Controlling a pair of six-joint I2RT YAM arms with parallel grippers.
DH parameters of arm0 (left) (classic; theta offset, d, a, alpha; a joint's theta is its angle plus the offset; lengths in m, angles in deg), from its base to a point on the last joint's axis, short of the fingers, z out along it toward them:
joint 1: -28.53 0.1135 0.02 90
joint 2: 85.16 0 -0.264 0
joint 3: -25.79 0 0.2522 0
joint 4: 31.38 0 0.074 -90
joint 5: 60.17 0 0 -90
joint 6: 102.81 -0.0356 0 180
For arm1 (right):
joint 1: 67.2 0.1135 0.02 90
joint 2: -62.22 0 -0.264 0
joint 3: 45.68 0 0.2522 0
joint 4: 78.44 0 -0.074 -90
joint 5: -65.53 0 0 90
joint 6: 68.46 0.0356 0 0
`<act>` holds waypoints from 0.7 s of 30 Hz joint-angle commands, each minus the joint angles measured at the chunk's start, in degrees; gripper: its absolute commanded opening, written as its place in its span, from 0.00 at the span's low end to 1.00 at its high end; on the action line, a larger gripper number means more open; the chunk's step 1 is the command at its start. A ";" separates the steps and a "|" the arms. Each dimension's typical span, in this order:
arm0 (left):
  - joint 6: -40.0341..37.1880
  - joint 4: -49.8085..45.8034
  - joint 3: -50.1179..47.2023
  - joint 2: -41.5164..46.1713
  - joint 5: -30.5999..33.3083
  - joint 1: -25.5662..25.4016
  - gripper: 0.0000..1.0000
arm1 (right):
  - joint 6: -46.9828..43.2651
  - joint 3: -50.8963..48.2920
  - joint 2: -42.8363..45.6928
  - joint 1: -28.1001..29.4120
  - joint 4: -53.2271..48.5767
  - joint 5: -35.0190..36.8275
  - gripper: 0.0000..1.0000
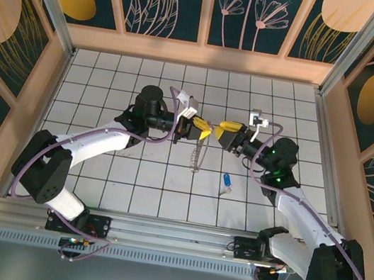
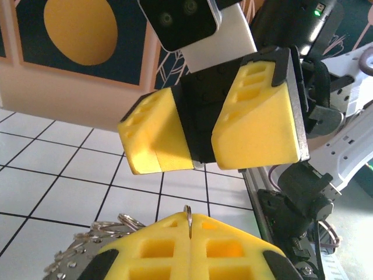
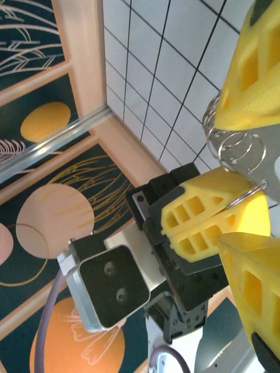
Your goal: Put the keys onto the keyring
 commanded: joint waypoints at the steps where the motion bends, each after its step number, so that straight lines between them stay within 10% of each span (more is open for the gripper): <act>1: -1.41 0.81 1.21 1.41 -3.22 -0.18 0.00 | 2.62 1.57 -1.51 -0.22 6.25 -5.00 0.50; 21: 0.00 2.96 0.68 2.26 -5.12 -0.15 0.00 | 2.85 -2.31 -0.08 1.51 7.66 -6.18 0.35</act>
